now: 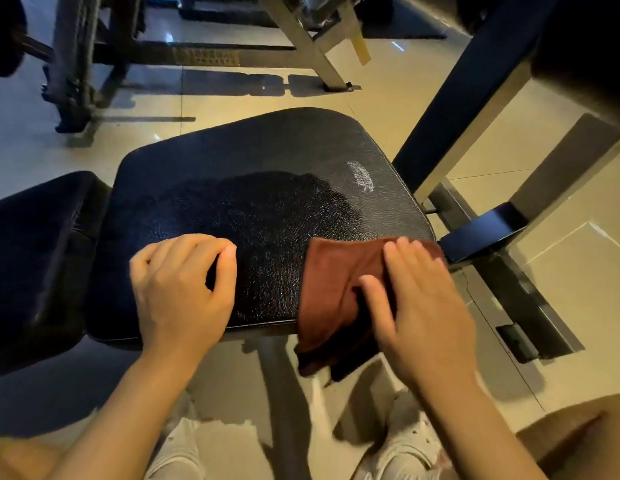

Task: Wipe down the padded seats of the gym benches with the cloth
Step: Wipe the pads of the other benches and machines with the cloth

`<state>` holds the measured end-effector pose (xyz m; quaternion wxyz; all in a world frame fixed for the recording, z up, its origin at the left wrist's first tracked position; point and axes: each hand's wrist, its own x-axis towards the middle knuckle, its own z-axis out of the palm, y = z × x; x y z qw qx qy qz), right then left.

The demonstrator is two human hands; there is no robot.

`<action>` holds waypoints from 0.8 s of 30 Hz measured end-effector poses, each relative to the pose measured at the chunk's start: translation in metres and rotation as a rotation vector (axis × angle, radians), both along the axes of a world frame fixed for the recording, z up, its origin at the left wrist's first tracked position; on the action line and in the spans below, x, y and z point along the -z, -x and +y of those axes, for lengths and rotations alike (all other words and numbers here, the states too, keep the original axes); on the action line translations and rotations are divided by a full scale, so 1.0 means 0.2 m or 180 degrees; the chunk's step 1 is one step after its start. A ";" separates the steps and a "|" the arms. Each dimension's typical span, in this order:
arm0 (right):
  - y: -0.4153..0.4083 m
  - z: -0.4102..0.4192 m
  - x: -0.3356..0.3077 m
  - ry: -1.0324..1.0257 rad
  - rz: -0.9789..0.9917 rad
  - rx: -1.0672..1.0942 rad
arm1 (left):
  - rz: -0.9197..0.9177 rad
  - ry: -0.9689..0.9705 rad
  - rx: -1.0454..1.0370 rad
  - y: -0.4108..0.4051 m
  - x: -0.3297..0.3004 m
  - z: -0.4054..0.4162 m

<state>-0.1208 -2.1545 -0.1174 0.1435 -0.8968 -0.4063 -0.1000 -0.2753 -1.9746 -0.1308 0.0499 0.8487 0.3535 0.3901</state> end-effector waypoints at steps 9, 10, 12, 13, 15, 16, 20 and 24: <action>-0.03 0.17 -0.06 0.0318 0.0300 -0.0120 | 0.0002 -0.0143 -0.0036 -0.01 0.02 0.00; 0.03 0.17 -0.05 0.0246 0.0321 -0.0210 | 0.0033 -0.0136 -0.0029 0.00 0.02 0.00; 0.23 0.18 -0.03 0.0092 0.0415 -0.0467 | 0.0041 -0.0121 -0.0009 0.00 0.00 -0.01; 0.32 0.20 0.00 0.0003 0.0429 -0.0596 | 0.0052 -0.0113 -0.0004 -0.01 0.00 0.00; 0.44 0.25 0.04 -0.0101 0.0385 -0.0748 | 0.0094 -0.0087 0.0004 -0.01 -0.01 -0.01; 0.46 0.26 0.06 -0.0106 0.0358 -0.0761 | 0.0106 -0.0051 0.0017 -0.01 -0.01 -0.01; 0.34 0.22 0.07 -0.0291 0.0223 -0.0866 | 0.0055 0.0133 -0.0036 0.00 -0.01 0.00; 0.08 0.07 0.03 -0.0420 0.0295 -0.0169 | -0.0065 0.0129 0.0006 -0.01 0.00 0.00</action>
